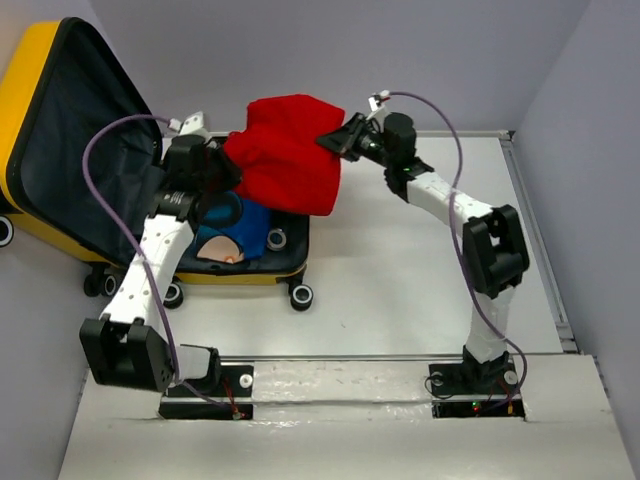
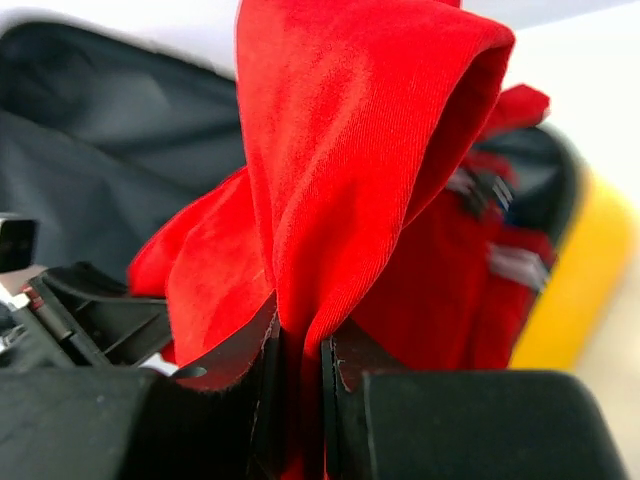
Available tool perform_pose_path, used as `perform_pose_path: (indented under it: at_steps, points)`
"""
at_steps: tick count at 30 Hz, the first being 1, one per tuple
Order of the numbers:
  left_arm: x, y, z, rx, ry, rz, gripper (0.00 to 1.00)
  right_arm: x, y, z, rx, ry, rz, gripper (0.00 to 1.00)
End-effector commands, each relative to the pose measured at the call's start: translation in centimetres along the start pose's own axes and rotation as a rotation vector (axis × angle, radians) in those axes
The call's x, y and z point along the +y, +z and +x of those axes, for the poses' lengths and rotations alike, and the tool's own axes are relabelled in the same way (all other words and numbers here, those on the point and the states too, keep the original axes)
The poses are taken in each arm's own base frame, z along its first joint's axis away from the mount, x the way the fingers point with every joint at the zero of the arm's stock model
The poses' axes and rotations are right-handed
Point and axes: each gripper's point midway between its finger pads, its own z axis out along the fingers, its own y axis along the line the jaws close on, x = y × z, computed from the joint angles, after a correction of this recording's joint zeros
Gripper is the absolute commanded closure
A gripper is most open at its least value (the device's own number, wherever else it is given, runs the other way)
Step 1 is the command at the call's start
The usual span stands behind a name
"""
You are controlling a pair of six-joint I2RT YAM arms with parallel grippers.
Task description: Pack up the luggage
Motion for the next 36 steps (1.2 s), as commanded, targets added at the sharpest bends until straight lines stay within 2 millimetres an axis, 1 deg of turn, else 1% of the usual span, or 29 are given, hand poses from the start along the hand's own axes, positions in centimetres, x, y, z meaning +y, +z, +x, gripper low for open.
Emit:
perform_pose_path:
  at_steps: [1, 2, 3, 4, 5, 6, 7, 8, 10, 11, 12, 14, 15, 17, 18, 20, 22, 23, 24, 26, 27, 28, 29, 30, 31, 32, 34, 35, 36]
  points:
    - [8.0, -2.3, -0.8, -0.118, -0.063, -0.2, 0.94, 0.7, 4.6, 5.5, 0.122, 0.004, -0.002, 0.93]
    - [11.3, -2.7, 0.4, -0.104, -0.095, -0.279, 0.94, 2.2, 5.7, 7.0, 0.159, -0.004, -0.04, 0.93]
    - [11.0, -3.2, 0.1, -0.119, -0.092, -0.273, 0.94, 0.9, 6.0, 7.8, 0.176, 0.004, -0.018, 0.93]
    - [13.7, -3.7, 1.4, -0.11, -0.112, -0.336, 0.94, 0.9, 6.9, 10.6, 0.224, 0.0, -0.022, 0.92]
    - [14.7, -4.8, 1.3, -0.141, -0.113, -0.361, 0.71, 0.8, 7.2, 11.6, 0.239, -0.011, -0.011, 0.79]
    - [16.7, -5.6, 1.4, -0.156, -0.13, -0.418, 0.45, 0.4, 7.6, 12.7, 0.254, -0.043, 0.005, 0.65]
    - [18.3, -6.0, 2.6, -0.136, -0.141, -0.467, 0.21, -0.2, 7.7, 14.0, 0.284, -0.048, 0.027, 0.36]
    - [19.1, -6.3, 2.8, -0.133, -0.148, -0.485, 0.01, -0.3, 7.7, 14.8, 0.3, -0.054, 0.033, 0.24]
    - [20.1, -6.6, 3.2, -0.125, -0.166, -0.498, 0.01, -1.3, 7.4, 15.4, 0.333, -0.071, 0.078, 0.04]
    - [19.8, -6.6, 2.9, -0.132, -0.171, -0.482, 0.01, -1.6, 7.3, 15.2, 0.339, -0.121, 0.091, 0.0]
    - [18.8, -6.6, 2.2, -0.143, -0.182, -0.436, 0.01, -2.5, 6.8, 15.3, 0.356, -0.132, 0.151, 0.0]
    - [16.9, -6.9, 0.8, -0.165, -0.184, -0.359, 0.01, -1.8, 6.6, 14.2, 0.333, -0.182, 0.162, 0.0]
    - [15.3, -7.8, -1.0, -0.208, -0.181, -0.312, 0.01, -0.8, 6.2, 12.6, 0.293, -0.236, 0.167, 0.0]
    - [12.9, -9.0, -2.3, -0.233, -0.156, -0.267, 0.01, 0.3, 5.7, 11.3, 0.273, -0.282, 0.183, 0.0]
    - [11.4, -10.7, -4.5, -0.299, -0.136, -0.257, 0.01, 1.1, 5.4, 10.1, 0.25, -0.331, 0.19, 0.0]
    - [9.0, -12.5, -5.3, -0.325, -0.118, -0.225, 0.01, 1.7, 4.6, 9.3, 0.245, -0.366, 0.212, 0.03]
    - [8.4, -14.8, -6.9, -0.389, -0.112, -0.26, 0.01, 2.6, 3.3, 7.7, 0.214, -0.422, 0.249, 0.05]
    - [8.6, -15.6, -6.4, -0.379, -0.113, -0.286, 0.01, 2.9, 2.8, 7.2, 0.203, -0.441, 0.259, 0.06]
    - [9.1, -17.4, -7.0, -0.43, -0.108, -0.332, 0.01, 3.4, 1.7, 6.6, 0.19, -0.472, 0.273, 0.07]
    - [10.6, -19.8, -6.3, -0.459, -0.088, -0.427, 0.01, 3.8, 0.4, 6.2, 0.184, -0.504, 0.279, 0.23]
    - [12.7, -22.4, -6.0, -0.506, -0.088, -0.563, 0.01, 4.5, -1.0, 6.2, 0.185, -0.521, 0.273, 0.47]
    - [13.2, -24.5, -5.5, -0.545, -0.093, -0.604, 0.01, 4.6, -2.7, 6.2, 0.175, -0.528, 0.291, 0.74]
    - [14.0, -25.2, -5.7, -0.565, -0.093, -0.661, 0.01, 4.5, -2.8, 6.0, 0.171, -0.539, 0.298, 0.75]
    - [14.9, -26.4, -5.3, -0.594, -0.098, -0.721, 0.02, 2.8, -3.8, 7.4, 0.191, -0.536, 0.319, 0.84]
    - [16.2, -28.0, -4.3, -0.596, -0.108, -0.816, 0.02, 4.5, -5.5, 6.6, 0.151, -0.552, 0.293, 0.92]
    - [18.2, -29.4, -3.3, -0.607, -0.121, -0.96, 0.02, 2.9, -6.5, 8.1, 0.172, -0.548, 0.303, 0.93]
    - [20.3, -30.3, -1.8, -0.603, -0.101, -1.114, 0.01, 4.1, -8.5, 8.3, 0.166, -0.55, 0.254, 0.92]
    - [20.3, -30.1, -2.0, -0.616, -0.111, -1.116, 0.01, 4.2, -9.0, 8.6, 0.164, -0.552, 0.236, 0.91]
    - [20.6, -29.8, -2.6, -0.631, -0.094, -1.139, 0.01, 3.1, -9.7, 9.9, 0.193, -0.542, 0.244, 0.88]
